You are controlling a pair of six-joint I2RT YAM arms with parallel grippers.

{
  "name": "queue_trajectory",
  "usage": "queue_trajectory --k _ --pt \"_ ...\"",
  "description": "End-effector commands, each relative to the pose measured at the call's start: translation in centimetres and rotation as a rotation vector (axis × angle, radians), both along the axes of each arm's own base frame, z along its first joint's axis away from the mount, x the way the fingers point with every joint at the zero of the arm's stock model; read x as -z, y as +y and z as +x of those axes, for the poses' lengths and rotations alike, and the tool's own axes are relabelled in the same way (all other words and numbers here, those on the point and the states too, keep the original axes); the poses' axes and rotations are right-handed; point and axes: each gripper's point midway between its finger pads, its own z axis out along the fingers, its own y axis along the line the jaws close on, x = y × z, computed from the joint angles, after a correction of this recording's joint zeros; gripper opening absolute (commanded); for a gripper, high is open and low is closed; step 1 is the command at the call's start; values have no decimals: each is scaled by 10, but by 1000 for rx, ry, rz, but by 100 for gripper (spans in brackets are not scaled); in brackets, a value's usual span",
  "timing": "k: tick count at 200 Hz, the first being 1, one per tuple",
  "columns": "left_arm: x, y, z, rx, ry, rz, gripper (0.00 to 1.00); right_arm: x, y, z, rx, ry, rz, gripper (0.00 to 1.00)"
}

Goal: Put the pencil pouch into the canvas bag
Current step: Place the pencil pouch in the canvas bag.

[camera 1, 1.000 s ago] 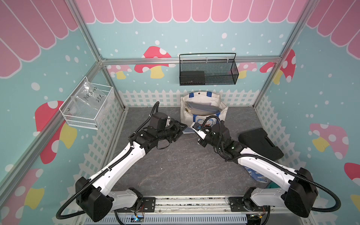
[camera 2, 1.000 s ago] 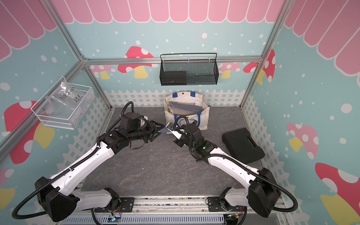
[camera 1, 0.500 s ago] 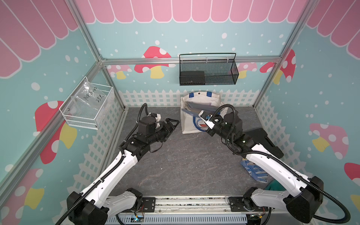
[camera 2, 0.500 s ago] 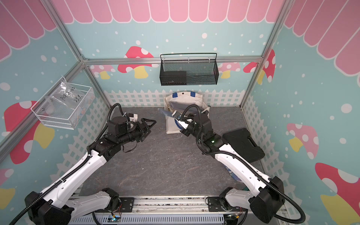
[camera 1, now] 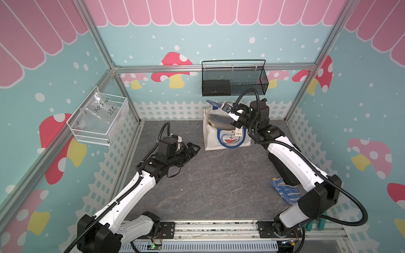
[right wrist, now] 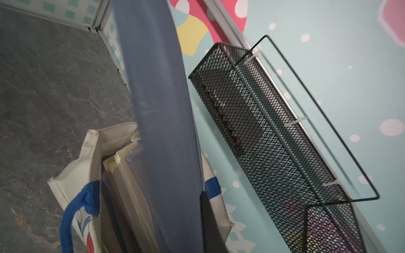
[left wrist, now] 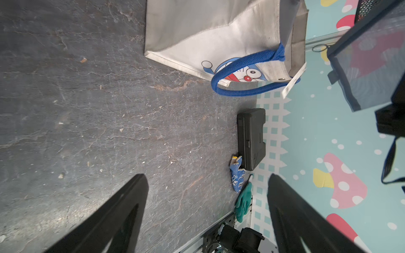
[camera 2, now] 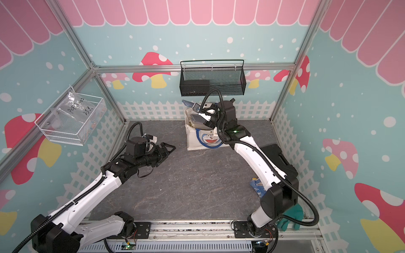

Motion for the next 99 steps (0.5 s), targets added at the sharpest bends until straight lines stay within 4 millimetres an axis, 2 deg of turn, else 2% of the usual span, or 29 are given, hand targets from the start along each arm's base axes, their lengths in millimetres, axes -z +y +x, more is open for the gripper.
queue_trajectory --k 1,34,43,48,65,79,99 --pt "-14 8 -3 -3 -38 46 86 21 -2 16 -51 31 -48 0" --pt "-17 15 -2 -28 -57 68 86 60 5 36 -70 102 -51 0" --pt "-17 15 -2 -32 -58 68 86 66 3 42 -43 114 -50 0" --pt "-17 24 2 -61 -59 70 86 71 2 44 -36 124 -51 0" --pt "-17 26 3 -72 -68 71 86 79 -1 49 -12 143 -52 0" --pt "-15 27 5 -80 -72 77 86 82 -4 51 11 152 -51 7" --pt "-9 28 7 -82 -65 91 86 81 -9 50 34 159 -37 22"
